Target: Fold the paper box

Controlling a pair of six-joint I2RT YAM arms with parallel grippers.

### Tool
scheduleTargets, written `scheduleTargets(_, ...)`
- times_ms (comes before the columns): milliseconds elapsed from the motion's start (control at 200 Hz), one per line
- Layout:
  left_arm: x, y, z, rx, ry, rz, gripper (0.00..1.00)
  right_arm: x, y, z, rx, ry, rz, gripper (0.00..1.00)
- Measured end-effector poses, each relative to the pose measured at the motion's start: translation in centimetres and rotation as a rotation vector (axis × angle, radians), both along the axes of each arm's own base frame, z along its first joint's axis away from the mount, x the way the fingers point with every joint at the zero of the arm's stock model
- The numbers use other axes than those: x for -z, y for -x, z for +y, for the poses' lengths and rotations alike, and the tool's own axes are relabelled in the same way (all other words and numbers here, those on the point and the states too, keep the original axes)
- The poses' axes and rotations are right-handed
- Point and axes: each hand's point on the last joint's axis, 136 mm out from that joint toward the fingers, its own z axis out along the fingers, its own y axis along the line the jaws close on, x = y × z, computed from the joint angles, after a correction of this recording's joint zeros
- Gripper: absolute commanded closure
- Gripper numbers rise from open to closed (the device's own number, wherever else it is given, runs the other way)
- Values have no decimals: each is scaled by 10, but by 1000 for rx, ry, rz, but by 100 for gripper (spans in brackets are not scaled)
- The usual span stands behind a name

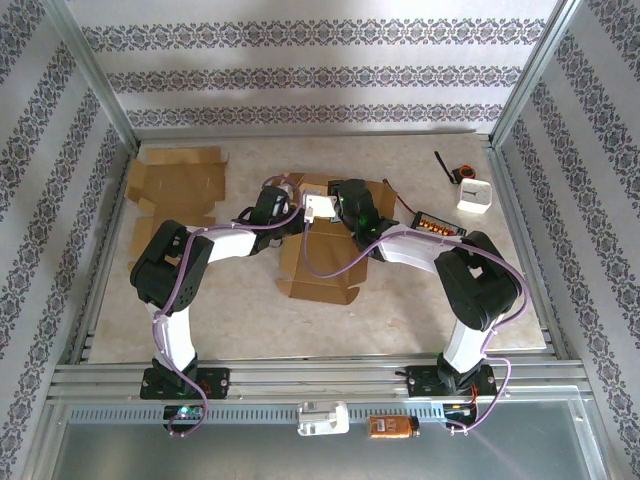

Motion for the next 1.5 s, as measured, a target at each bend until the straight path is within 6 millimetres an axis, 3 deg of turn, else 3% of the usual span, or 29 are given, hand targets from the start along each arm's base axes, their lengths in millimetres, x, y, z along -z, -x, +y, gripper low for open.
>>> scheduleTargets(315,-13,1,-20,119,-31,-86,49,0,1,2,2,-16,6,92)
scheduleTargets(545,-24,21,-45,251,-58,-180,44,0,1,2,3,-19,8,92)
scheduleTargets(655,-33,41,-22,209,-80,-205,41,-1,2,3,-3,-27,5,92)
scheduleTargets(824,-83,48,15,136,-140,-288,39,-11,0,1,10,-53,-19,92)
scheduleTargets(894,-99,42,39,80,-183,-293,38,-11,-1,0,12,-51,-20,92)
scheduleTargets(994,-121,19,81,-14,-234,-294,38,-7,1,1,6,-35,-8,92)
scheduleTargets(1064,-126,5,104,-45,-251,-268,37,-6,2,0,6,-32,-5,92)
scheduleTargets(1209,-106,-22,119,-2,-243,-167,35,-4,2,0,6,-28,1,92)
scheduleTargets(1379,-57,-23,96,155,-194,-54,31,-2,3,-1,7,-22,9,92)
scheduleTargets(1499,-38,-20,83,232,-147,-19,31,-1,3,-1,7,-20,13,92)
